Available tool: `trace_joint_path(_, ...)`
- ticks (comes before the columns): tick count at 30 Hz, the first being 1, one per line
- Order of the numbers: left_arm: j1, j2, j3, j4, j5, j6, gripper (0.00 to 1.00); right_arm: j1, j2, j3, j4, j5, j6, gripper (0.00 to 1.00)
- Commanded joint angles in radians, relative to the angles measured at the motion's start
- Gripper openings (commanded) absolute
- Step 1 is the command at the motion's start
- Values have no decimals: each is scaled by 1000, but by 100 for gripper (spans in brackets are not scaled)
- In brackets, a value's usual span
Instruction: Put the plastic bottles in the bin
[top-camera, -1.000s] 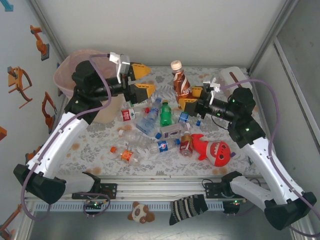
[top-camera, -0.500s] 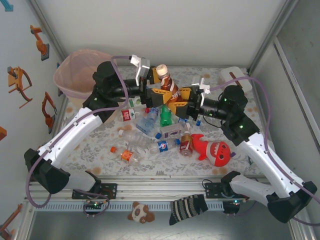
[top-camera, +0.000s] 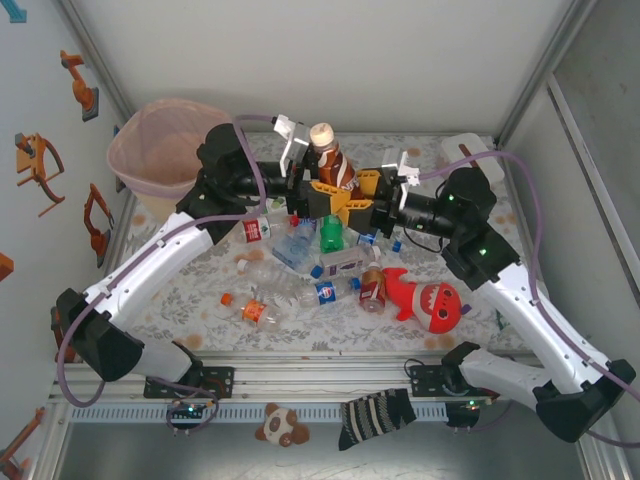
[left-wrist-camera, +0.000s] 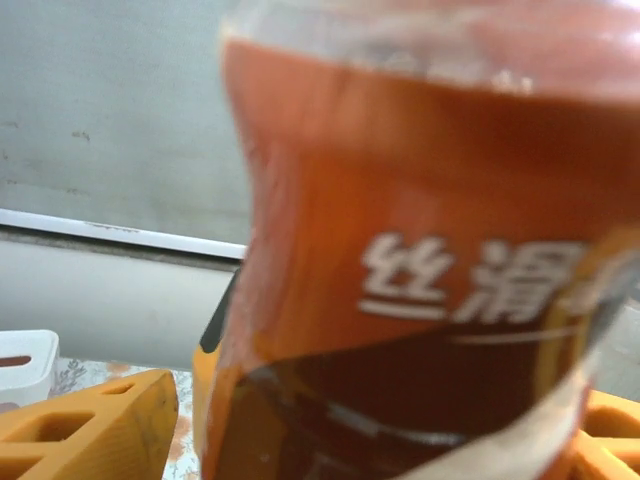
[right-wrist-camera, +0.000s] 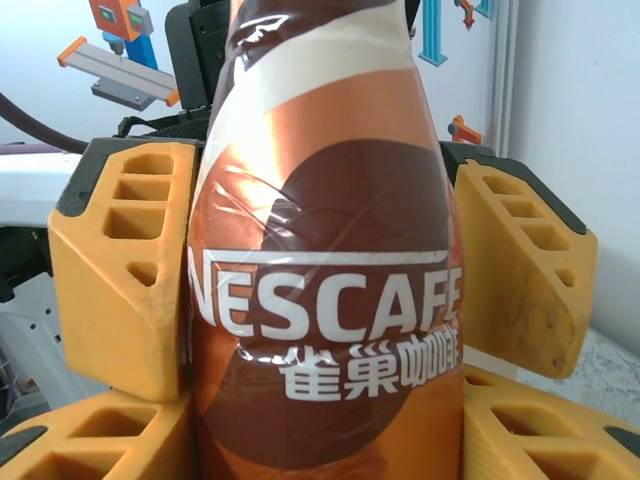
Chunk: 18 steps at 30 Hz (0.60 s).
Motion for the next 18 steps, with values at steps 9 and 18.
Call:
trace_joint_path(9,-6,-17,23,-11,19,41,63,21,-8,35,-21,29,-55,59)
trace_joint_path(18,17,-44,25,-57,-22,69,57,25,-64,6,-110,90,-94,78)
